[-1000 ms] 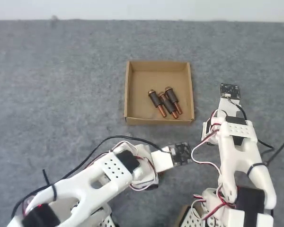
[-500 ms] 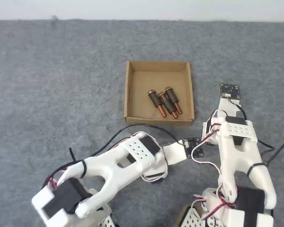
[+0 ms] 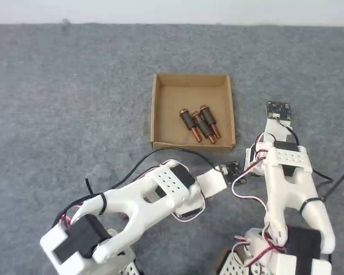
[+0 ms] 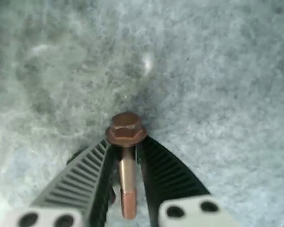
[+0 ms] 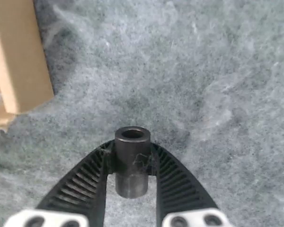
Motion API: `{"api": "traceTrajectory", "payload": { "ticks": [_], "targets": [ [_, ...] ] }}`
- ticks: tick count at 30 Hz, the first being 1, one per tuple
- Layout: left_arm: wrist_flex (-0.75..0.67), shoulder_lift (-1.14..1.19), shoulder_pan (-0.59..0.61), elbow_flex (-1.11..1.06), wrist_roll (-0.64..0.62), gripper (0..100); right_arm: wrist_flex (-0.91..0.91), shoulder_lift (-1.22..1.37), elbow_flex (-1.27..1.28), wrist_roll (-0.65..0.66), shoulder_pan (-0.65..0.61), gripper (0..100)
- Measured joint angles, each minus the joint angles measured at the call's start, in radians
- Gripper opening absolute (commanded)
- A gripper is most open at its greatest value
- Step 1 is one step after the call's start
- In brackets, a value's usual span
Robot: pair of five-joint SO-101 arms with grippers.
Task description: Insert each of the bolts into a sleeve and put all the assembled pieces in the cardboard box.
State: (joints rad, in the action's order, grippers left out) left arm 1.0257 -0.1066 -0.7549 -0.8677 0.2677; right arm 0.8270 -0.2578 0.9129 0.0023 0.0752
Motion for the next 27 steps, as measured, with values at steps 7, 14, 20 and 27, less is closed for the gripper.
{"api": "traceTrajectory", "payload": {
  "ticks": [7, 14, 20, 27],
  "targets": [
    [0.055, 0.002, 0.031, 0.051, -0.038, 3, -0.021, 0.000, 0.000, 0.000, 0.000, 0.8],
    [0.037, 0.002, 0.052, 0.051, -0.112, 3, -0.026, 0.000, 0.000, 0.000, 0.000, 0.8],
    [-0.014, -0.180, 0.052, -0.044, -0.123, 3, -0.026, 0.000, 0.000, 0.000, 0.000, 0.8],
    [-0.054, -0.374, 0.190, -0.114, -0.127, 3, -0.026, 0.000, 0.000, 0.000, 0.000, 0.7]
  ]
}}
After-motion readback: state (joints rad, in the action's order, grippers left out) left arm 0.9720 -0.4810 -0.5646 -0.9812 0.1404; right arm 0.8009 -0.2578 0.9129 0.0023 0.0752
